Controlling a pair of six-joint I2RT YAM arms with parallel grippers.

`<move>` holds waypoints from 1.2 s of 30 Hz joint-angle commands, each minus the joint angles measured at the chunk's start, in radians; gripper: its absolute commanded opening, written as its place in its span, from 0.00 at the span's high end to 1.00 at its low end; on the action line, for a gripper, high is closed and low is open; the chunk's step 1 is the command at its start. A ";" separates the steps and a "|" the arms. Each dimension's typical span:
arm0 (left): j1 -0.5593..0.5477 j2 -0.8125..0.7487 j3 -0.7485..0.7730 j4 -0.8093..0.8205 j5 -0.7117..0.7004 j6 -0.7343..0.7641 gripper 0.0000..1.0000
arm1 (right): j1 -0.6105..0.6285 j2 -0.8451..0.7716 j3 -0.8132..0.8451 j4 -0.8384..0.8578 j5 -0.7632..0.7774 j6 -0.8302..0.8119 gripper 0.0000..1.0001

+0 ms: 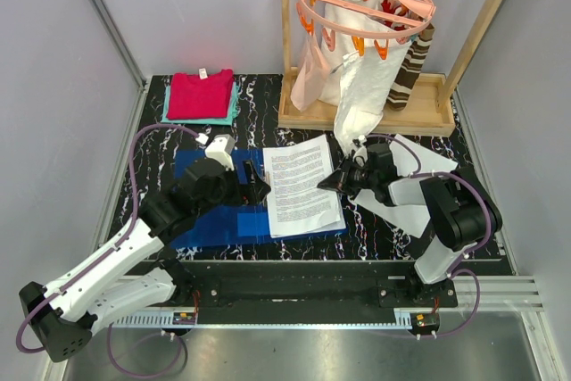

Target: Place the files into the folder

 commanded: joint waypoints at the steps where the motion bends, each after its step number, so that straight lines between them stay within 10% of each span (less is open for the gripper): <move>1: 0.004 0.006 0.011 0.062 0.015 0.001 0.10 | 0.023 -0.003 0.038 -0.034 0.044 -0.033 0.78; 11: -0.038 0.153 0.067 0.169 0.060 -0.010 0.10 | -0.008 -0.392 0.203 -0.876 0.585 -0.279 0.00; 26: -0.299 1.226 0.879 0.248 0.159 0.114 0.16 | -0.516 -0.555 0.099 -1.051 0.716 -0.119 0.11; 36: -0.290 1.537 1.153 0.251 0.212 0.082 0.16 | -0.720 -0.471 0.095 -0.984 0.687 -0.176 0.00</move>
